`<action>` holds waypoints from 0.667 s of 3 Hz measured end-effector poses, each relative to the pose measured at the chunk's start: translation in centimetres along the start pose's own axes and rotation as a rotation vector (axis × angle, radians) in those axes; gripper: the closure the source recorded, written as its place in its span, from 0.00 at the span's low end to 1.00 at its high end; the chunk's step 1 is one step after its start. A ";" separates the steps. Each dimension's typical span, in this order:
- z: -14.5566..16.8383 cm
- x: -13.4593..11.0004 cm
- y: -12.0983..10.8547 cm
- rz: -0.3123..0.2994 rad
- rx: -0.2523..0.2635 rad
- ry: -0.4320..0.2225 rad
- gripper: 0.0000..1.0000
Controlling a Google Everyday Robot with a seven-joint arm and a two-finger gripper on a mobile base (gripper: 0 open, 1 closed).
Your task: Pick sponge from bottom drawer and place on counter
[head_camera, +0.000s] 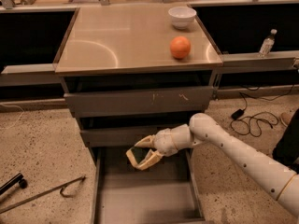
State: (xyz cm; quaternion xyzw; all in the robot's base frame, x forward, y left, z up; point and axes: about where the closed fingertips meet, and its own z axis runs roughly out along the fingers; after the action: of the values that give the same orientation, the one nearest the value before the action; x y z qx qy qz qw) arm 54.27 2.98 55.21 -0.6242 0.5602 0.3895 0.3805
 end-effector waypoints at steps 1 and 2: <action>0.0 0.0 0.0 -0.001 0.000 0.000 1.00; -0.5 -2.1 -0.9 -0.050 0.016 0.005 1.00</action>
Offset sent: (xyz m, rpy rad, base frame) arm 0.0198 0.0046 0.0494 -0.0057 -0.1202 0.0024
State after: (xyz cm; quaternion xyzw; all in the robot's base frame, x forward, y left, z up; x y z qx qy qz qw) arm 55.05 3.43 57.39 -0.6361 0.5483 0.3738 0.3937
